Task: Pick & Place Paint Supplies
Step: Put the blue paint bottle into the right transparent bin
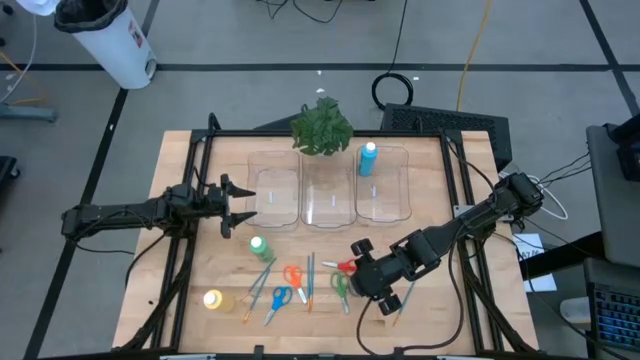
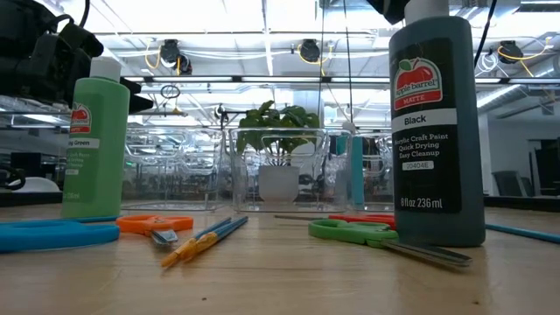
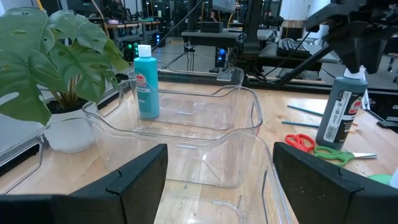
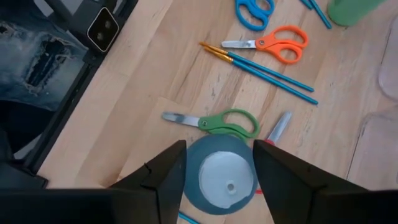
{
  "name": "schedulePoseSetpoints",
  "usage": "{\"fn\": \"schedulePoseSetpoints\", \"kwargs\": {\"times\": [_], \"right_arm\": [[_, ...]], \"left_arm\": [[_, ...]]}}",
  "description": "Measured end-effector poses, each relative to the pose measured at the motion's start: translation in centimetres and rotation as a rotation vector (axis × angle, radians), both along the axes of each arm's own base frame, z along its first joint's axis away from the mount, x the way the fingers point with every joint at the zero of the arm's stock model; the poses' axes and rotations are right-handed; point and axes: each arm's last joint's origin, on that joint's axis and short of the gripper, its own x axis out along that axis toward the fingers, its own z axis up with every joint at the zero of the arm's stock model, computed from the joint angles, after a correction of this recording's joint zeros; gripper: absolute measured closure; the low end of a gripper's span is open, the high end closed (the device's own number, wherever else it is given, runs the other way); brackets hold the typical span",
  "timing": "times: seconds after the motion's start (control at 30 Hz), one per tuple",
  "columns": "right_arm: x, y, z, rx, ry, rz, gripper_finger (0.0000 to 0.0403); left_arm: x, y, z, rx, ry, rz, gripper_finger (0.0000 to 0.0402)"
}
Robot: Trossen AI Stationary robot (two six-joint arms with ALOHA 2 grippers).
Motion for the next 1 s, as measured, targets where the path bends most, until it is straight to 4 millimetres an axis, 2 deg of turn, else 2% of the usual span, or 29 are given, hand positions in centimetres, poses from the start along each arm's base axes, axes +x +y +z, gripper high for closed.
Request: {"fn": "schedulePoseSetpoints", "kwargs": {"times": [0.23,0.47,0.67,1.0], "right_arm": [[0.0,0.0,0.0,0.005,0.003,-0.009,0.0207],[-0.3,-0.1,-0.2,-0.022,0.031,0.006,0.0211],[-0.1,-0.2,-1.6,-0.008,0.015,0.004,0.0215],[-0.2,-0.3,-1.5,-0.006,0.010,0.003,0.0217]], "left_arm": [[0.0,0.0,0.0,0.000,0.000,0.000,0.0107],[0.0,0.0,0.0,0.000,0.000,0.000,0.0107],[0.0,0.0,0.0,0.000,0.000,0.000,0.0107],[0.0,0.0,0.0,0.000,0.000,0.000,0.0107]]}}
